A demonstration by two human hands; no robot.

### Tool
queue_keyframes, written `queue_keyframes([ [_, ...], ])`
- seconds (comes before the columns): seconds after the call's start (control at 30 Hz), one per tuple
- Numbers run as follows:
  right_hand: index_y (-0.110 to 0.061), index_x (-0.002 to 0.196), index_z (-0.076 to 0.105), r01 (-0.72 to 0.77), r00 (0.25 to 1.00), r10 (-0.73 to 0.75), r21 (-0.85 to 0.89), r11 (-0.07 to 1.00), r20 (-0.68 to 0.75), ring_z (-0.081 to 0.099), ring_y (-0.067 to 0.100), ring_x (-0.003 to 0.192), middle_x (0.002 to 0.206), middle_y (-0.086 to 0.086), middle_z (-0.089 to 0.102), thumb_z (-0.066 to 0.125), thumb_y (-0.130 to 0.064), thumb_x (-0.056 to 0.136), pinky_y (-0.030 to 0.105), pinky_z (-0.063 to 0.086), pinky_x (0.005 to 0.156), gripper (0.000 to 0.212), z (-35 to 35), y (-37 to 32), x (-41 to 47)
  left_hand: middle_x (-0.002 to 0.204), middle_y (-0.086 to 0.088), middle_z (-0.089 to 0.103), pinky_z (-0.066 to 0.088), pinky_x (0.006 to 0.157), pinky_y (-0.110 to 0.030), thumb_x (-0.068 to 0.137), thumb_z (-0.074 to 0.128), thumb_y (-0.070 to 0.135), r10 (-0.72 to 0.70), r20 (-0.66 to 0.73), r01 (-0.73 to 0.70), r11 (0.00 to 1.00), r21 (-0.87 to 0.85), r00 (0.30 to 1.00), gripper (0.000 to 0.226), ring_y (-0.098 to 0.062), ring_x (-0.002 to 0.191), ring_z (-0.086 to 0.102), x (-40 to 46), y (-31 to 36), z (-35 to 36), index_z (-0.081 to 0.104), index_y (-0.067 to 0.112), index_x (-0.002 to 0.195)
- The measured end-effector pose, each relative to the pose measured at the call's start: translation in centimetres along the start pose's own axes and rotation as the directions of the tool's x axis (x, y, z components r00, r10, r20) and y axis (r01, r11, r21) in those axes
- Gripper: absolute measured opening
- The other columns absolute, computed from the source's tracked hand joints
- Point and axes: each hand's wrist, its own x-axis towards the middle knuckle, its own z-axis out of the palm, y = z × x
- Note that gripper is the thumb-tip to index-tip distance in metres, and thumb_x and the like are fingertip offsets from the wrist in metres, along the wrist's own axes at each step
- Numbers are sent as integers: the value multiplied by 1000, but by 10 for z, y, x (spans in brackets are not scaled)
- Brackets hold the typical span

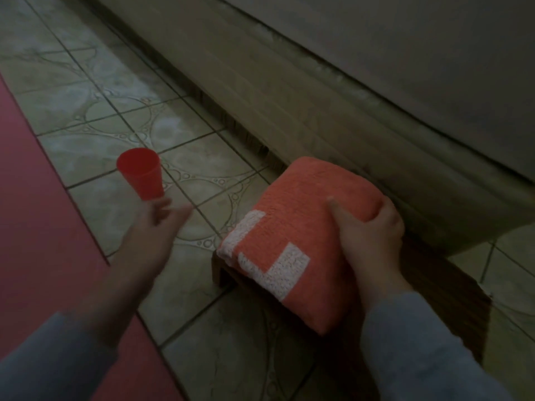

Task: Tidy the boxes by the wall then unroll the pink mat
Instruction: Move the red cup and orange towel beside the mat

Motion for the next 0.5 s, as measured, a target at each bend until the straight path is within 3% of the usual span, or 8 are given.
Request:
queue_keyframes([
  [0.1, -18, 148, 22, -151, 989, 149, 110, 982, 21, 30, 30, 137, 154, 7, 22, 79, -62, 54, 46, 28, 111, 118, -4, 1, 12, 106, 12, 62, 48, 75, -19, 61, 59, 63, -27, 240, 39, 998, -46, 970, 67, -4, 96, 60, -50, 9, 30, 54, 27, 117],
  [0.17, -17, 148, 22, -218, 976, 216, 155, 964, 28, 31, 32, 136, 153, 8, 23, 83, -60, 49, 49, 29, 111, 123, -1, 0, 15, 115, 7, 61, 49, 78, -15, 56, 63, 66, -18, 238, 24, 999, -24, 971, 81, -6, 102, 60, -68, 12, 46, 51, 23, 124],
  [0.27, -20, 146, 27, -247, 969, 246, 256, 935, 36, 37, 32, 133, 149, 9, 31, 88, -48, 48, 50, 33, 108, 118, 1, -4, 15, 127, -2, 53, 45, 100, -46, 46, 61, 75, -33, 172, 30, 999, 22, 985, 99, -22, 120, 51, -82, 15, 56, 48, 23, 129],
  [0.4, -20, 144, 30, -304, 952, 291, 419, 856, 95, 46, 32, 125, 144, 10, 40, 87, -33, 55, 52, 40, 103, 107, 5, -4, 7, 135, -1, 48, 41, 105, -47, 44, 69, 69, -17, 181, 17, 1000, -1, 983, 109, -22, 127, 45, -94, 25, 65, 36, 20, 136],
  [0.5, -23, 144, 31, -348, 937, 298, 520, 780, 181, 49, 31, 121, 141, 8, 44, 88, -29, 57, 54, 42, 99, 104, 8, -5, 2, 141, -2, 44, 42, 105, -43, 60, 80, 47, -8, 179, 23, 997, -78, 984, 105, -17, 126, 48, -86, 36, 63, 21, 24, 144],
])
